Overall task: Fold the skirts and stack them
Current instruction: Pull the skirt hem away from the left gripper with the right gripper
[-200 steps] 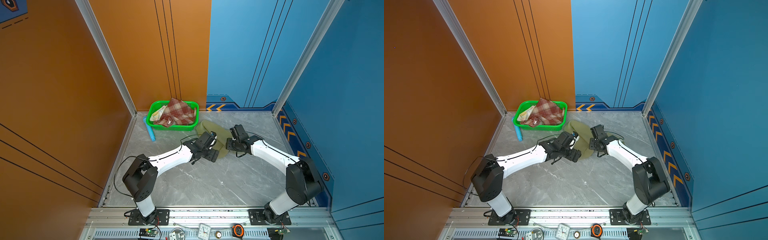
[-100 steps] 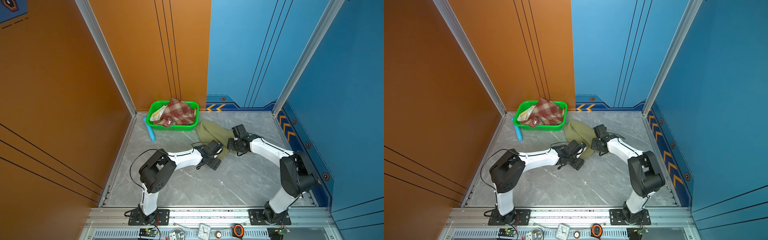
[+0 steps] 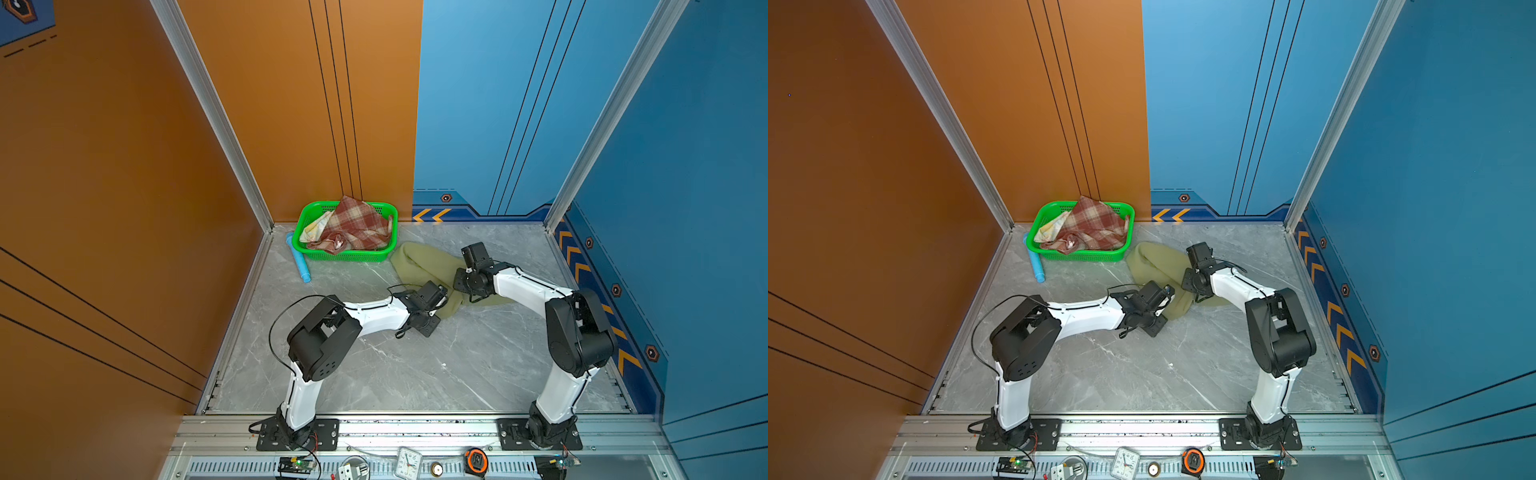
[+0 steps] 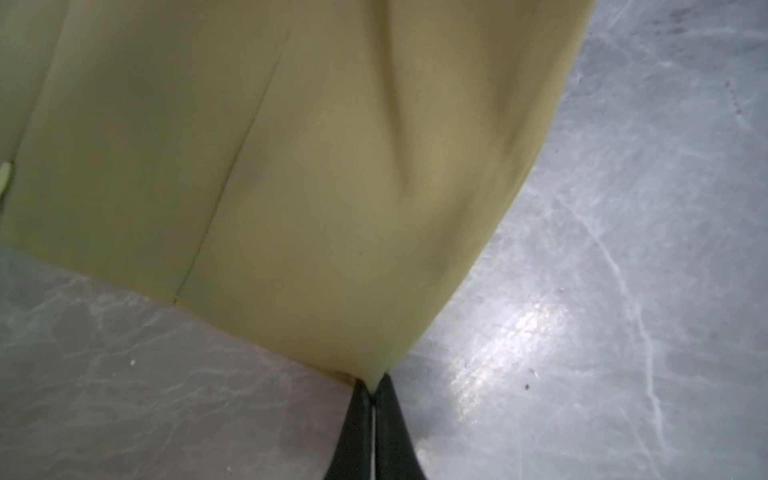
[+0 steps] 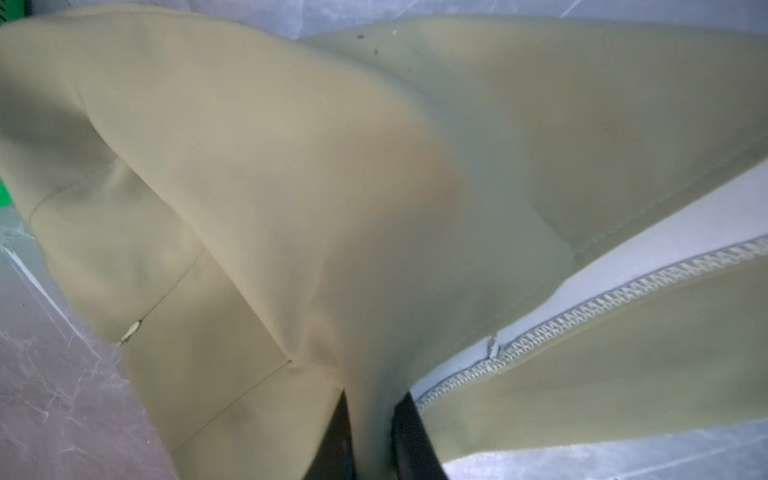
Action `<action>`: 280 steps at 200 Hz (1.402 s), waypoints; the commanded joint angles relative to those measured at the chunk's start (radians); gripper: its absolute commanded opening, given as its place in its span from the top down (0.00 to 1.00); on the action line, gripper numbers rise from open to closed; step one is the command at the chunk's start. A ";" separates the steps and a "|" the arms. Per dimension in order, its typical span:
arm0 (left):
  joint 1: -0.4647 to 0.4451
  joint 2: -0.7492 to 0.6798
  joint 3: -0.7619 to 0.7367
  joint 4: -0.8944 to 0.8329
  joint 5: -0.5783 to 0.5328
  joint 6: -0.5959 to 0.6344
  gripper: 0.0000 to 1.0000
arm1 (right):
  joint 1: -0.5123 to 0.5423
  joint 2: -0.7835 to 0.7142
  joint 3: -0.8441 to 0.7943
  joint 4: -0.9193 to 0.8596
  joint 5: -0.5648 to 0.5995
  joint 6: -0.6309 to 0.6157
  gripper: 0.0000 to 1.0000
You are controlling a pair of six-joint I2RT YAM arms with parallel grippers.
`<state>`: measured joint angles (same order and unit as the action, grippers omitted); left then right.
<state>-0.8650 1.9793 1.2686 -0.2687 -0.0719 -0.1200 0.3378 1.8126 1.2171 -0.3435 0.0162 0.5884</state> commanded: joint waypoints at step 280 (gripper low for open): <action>-0.176 -0.355 -0.381 0.011 0.001 -0.110 1.00 | -0.372 -0.518 -0.474 -0.158 0.035 0.081 0.18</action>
<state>-1.0245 1.6646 0.9108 -0.2607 -0.0502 -0.2108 -0.0044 1.2781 0.7719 -0.5358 0.1223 0.6163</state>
